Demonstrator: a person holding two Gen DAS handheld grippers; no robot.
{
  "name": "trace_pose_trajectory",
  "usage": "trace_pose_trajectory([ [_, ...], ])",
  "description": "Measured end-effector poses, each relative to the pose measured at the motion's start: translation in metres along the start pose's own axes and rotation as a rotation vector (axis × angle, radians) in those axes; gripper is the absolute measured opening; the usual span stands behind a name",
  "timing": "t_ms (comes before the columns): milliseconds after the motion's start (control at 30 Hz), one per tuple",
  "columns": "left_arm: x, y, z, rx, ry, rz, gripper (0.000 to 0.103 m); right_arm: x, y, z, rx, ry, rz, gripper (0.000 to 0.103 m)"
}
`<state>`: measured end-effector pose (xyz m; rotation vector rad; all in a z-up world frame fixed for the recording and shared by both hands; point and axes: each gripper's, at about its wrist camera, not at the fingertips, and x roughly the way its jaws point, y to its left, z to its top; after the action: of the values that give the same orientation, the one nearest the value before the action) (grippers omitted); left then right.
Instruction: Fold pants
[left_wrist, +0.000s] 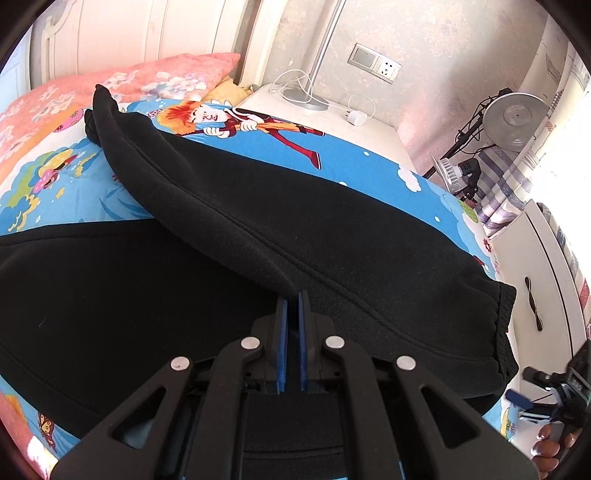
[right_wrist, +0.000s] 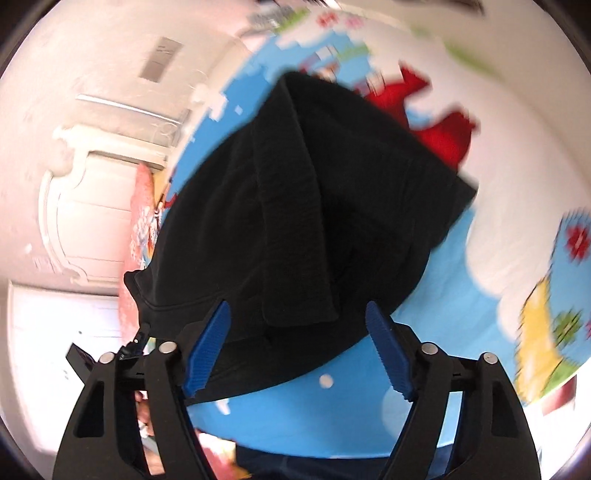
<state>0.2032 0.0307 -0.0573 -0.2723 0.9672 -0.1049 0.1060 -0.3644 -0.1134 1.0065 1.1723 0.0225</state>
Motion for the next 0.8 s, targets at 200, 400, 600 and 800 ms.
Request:
trace_pose_trajectory([
  [200,0.000,-0.002,0.002,0.008,-0.004,0.000,0.005,0.013,0.006,-0.001,0.046,0.003,0.044,0.074],
  [400,-0.006,-0.002,0.005,0.015,-0.009,-0.008,0.005,0.028,0.018,-0.001,0.071,-0.038,0.052,0.057],
  [600,-0.007,-0.002,0.004,0.022,-0.005,-0.007,0.005,0.005,0.059,0.006,-0.163,-0.214,-0.048,0.021],
  [800,-0.045,0.007,-0.018,-0.033,-0.004,-0.120,0.005,-0.057,0.092,-0.020,-0.395,-0.422,-0.171,0.017],
])
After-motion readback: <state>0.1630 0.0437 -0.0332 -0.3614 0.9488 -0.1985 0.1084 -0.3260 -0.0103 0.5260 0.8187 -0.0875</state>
